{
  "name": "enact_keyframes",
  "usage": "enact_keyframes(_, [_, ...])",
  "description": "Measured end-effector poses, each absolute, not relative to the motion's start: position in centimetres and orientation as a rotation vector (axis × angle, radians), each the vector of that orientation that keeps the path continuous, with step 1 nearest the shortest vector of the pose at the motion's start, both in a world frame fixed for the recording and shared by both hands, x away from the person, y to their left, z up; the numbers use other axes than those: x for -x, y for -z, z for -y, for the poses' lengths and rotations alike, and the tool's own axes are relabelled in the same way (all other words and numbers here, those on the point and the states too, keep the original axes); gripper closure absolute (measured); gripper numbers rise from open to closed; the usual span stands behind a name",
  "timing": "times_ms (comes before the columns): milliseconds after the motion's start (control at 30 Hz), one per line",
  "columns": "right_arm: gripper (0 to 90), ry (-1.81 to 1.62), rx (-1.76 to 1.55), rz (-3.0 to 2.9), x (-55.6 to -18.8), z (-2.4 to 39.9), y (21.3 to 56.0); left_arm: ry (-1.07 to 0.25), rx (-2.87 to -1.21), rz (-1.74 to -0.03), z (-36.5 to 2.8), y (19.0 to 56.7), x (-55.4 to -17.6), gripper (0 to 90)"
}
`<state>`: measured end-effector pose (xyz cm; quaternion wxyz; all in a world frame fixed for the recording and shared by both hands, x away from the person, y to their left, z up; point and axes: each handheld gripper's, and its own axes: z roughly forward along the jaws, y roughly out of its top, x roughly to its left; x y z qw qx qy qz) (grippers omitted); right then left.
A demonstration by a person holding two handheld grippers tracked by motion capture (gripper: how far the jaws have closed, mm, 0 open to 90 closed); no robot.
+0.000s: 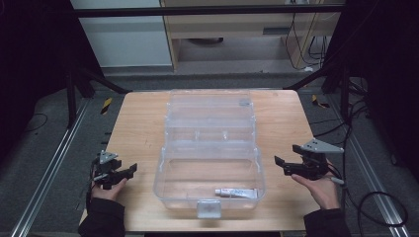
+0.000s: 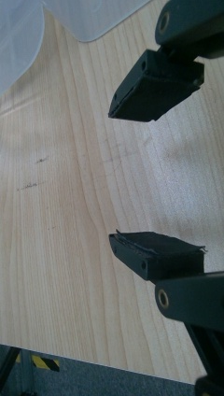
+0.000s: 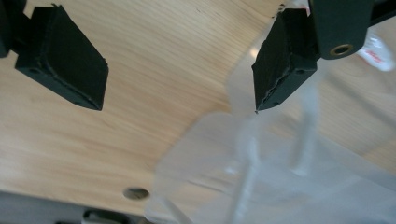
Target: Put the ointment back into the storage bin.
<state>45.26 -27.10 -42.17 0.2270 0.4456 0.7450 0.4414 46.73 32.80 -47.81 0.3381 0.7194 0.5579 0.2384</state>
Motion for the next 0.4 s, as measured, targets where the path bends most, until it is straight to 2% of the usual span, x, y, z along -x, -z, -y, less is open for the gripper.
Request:
enact_keyframes(267, [17.6, -1.117, -1.401, -2.025, -46.2, 29.7, 46.5, -0.625, -1.886, -1.448, -32.7, 48.0, -46.9, 29.0])
enact_keyframes(400, [17.2, -1.094, -1.461, -2.004, -46.2, 30.5, 47.7, -0.625, -1.890, -1.451, -32.8, 48.1, -46.9, 27.9])
